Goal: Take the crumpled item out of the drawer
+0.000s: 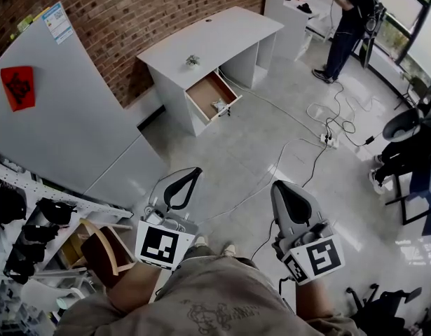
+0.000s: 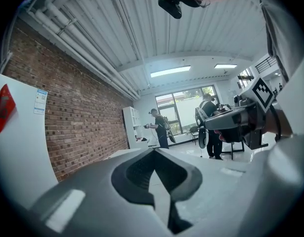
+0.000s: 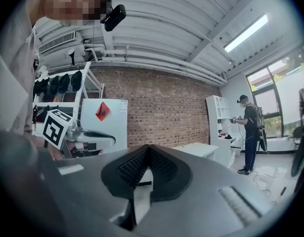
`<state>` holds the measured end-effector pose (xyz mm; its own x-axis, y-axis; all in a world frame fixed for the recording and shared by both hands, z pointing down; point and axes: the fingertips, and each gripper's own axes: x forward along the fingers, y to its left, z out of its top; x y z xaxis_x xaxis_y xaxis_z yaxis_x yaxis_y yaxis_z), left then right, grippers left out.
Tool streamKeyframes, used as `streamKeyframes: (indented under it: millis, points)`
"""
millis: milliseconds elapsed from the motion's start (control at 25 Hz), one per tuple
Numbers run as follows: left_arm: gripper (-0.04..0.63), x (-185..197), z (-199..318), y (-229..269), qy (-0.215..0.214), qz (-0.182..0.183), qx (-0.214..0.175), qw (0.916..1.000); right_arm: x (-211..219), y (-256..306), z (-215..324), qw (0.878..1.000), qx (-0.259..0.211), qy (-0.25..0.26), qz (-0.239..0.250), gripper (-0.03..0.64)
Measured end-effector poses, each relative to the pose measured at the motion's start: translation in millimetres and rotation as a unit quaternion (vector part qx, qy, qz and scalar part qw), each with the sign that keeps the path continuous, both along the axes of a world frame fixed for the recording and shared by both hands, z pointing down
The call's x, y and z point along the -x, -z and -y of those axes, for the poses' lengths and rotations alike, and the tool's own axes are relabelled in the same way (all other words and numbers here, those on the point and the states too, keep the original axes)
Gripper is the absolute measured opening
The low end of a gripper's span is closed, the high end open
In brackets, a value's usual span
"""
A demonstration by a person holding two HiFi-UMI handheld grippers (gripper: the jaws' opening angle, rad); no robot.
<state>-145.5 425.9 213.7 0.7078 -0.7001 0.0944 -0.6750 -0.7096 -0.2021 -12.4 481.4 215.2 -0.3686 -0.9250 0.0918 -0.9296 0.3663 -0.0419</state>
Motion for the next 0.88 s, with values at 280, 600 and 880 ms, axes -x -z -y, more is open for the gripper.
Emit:
streamKeyframes:
  millis: [280, 600, 880]
  points:
    - [0.000, 2.8, -13.8, 6.9, 0.030, -0.018, -0.006, 0.9994, -14.2, -15.1, -18.6, 1.000, 0.015, -0.006, -0.003, 0.028]
    - [0.144, 20.7, -2.9, 10.1, 0.077, -0.049, -0.010, 0.9958, -12.4, -21.8, -13.3, 1.000, 0.028, 0.002, -0.002, 0.028]
    - [0.152, 28.0, 27.6, -1.0, 0.074, -0.046, 0.002, 0.9962, -5.7, -24.8, 12.7, 1.000, 0.031, -0.003, -0.006, 0.028]
